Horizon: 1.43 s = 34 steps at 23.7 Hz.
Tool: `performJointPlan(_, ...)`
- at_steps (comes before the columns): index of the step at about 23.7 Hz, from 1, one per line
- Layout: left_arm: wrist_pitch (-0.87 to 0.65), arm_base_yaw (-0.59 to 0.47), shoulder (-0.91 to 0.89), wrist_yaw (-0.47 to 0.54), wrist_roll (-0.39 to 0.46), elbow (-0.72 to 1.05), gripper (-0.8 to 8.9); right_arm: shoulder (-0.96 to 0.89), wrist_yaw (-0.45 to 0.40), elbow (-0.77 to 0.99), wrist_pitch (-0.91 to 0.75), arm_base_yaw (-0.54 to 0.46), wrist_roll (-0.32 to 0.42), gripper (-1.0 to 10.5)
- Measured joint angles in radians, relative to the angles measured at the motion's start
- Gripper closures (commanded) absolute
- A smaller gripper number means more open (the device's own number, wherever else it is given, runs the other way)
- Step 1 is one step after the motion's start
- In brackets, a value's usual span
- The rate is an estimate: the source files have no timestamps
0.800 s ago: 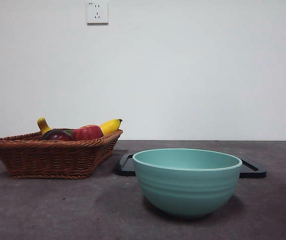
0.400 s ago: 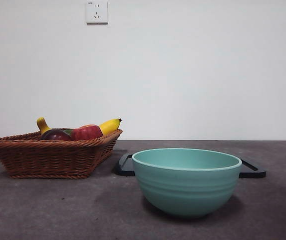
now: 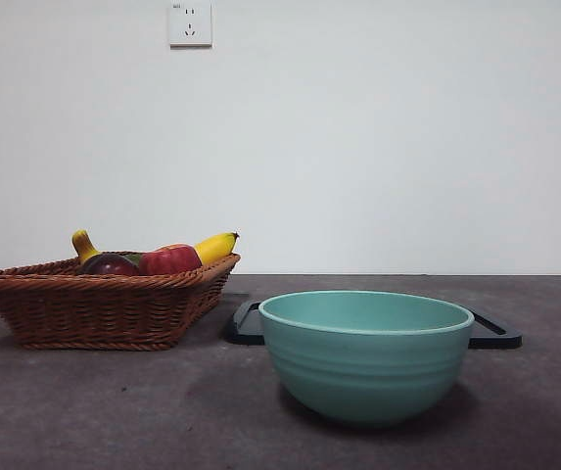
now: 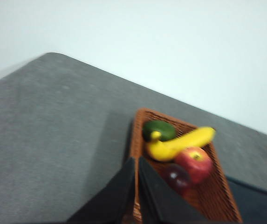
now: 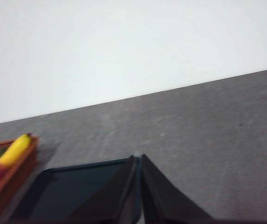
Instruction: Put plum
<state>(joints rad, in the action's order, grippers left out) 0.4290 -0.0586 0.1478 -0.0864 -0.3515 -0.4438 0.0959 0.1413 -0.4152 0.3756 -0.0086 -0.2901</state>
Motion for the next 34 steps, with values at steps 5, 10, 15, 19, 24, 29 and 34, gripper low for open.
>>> performJointPlan(5,0.116,0.000,0.126,-0.126,0.082,-0.154,8.04,0.127,0.127,-0.158,0.167,0.000,0.042,9.4)
performJointPlan(10,0.237,0.001,0.253,-0.268,0.165,-0.263,8.04,0.290,0.253,-0.320,0.341,0.000,0.115,9.4)
performJointPlan(15,0.356,0.010,0.354,-0.386,0.252,-0.347,8.04,0.447,0.314,-0.487,0.517,0.007,0.197,9.4)
performJointPlan(19,0.430,0.032,0.407,-0.437,0.315,-0.396,8.05,0.533,0.330,-0.567,0.619,0.035,0.256,9.4)
performJointPlan(24,0.509,0.061,0.441,-0.444,0.391,-0.428,8.05,0.599,0.330,-0.603,0.716,0.090,0.321,9.4)
performJointPlan(29,0.508,0.061,0.441,-0.444,0.395,-0.428,7.62,0.597,0.330,-0.603,0.716,0.100,0.335,9.4)
performJointPlan(34,0.505,0.061,0.441,-0.444,0.395,-0.428,3.63,0.597,0.329,-0.603,0.716,0.100,0.334,5.2)
